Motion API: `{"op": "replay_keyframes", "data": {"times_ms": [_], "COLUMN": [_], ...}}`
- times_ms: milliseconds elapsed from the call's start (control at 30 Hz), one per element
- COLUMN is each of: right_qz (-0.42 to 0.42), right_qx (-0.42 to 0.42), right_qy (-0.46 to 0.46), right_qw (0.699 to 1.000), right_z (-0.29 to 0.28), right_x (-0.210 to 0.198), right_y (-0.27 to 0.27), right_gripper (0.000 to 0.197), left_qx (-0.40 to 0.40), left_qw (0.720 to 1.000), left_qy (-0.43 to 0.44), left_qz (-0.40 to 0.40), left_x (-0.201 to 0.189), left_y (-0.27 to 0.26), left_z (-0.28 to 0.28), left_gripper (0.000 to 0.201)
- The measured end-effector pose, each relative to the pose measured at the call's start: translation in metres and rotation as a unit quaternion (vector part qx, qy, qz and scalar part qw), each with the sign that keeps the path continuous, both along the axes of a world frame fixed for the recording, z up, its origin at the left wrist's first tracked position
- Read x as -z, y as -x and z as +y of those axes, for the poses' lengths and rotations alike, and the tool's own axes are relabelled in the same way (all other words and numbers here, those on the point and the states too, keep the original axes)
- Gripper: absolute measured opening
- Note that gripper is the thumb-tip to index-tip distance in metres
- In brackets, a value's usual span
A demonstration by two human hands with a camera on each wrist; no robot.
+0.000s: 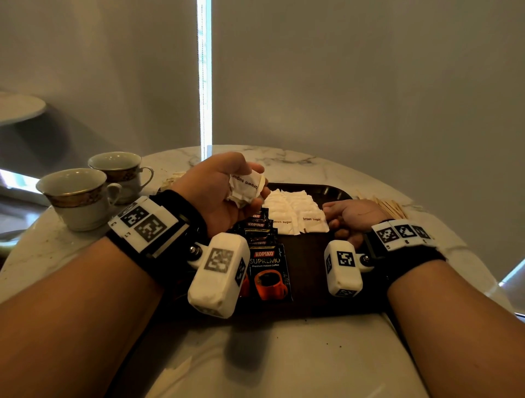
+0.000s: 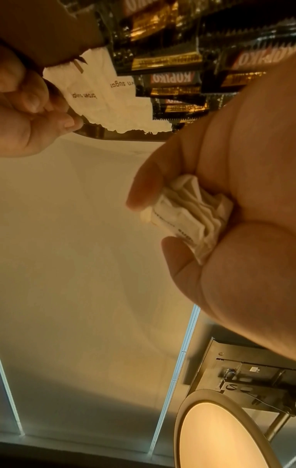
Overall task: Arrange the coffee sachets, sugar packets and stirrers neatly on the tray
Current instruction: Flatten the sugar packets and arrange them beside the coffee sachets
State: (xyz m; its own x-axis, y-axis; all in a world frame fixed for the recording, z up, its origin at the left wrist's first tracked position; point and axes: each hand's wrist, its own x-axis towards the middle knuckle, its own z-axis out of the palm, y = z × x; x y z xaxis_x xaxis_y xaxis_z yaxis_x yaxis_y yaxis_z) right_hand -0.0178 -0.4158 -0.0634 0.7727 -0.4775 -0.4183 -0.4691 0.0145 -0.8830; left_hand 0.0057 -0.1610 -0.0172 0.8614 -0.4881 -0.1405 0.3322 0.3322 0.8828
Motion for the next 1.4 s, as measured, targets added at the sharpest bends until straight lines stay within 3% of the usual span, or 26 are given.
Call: {"op": "replay_keyframes", "data": {"times_ms": [200,300,367,467,600,700,867,1133,1400], "right_qz": [-0.086,-0.180,-0.240,-0.281,-0.280,-0.269,-0.272,-0.304,-0.304], "right_qx": [0.042,0.067,0.046,-0.054,-0.158,-0.197,-0.177,-0.127,-0.108], "right_qy": [-0.064,-0.127,-0.174,-0.191,-0.152,-0.131,-0.098,-0.076,-0.073], "right_qw": [0.993,0.973,0.954,0.939,0.935,0.934,0.941,0.941,0.944], "right_z": [-0.001,0.002,0.010,0.033,0.064,0.075,0.081,0.086,0.085], "right_x": [0.004,-0.007,-0.022,-0.039,-0.038,-0.033,-0.031,-0.027,-0.025], "right_y": [-0.004,-0.002,0.008,0.025,0.036,0.036,0.036,0.034,0.032], "right_gripper": [0.008,0.013,0.012,0.013,0.032,0.040,0.043,0.019,0.014], "left_qx": [0.011,0.021,0.035,0.052,0.041,0.056,0.062,0.085,0.053], "left_qw": [1.000,0.999,0.999,0.999,0.999,0.997,0.996,0.995,0.998], "left_qy": [0.025,0.029,0.020,0.004,-0.009,-0.011,-0.006,0.002,-0.005], "left_qz": [0.016,0.015,0.007,0.000,-0.024,-0.046,-0.061,-0.055,-0.045], "left_x": [-0.002,-0.002,0.000,0.002,0.006,0.005,0.004,0.006,0.004], "left_y": [0.003,0.003,0.003,0.001,0.001,0.003,0.004,0.003,0.006], "left_z": [0.000,-0.001,-0.002,-0.001,-0.001,-0.002,-0.005,-0.003,-0.005], "left_gripper": [0.037,0.040,0.039,0.037,0.058,0.057,0.030,0.032,0.033]}}
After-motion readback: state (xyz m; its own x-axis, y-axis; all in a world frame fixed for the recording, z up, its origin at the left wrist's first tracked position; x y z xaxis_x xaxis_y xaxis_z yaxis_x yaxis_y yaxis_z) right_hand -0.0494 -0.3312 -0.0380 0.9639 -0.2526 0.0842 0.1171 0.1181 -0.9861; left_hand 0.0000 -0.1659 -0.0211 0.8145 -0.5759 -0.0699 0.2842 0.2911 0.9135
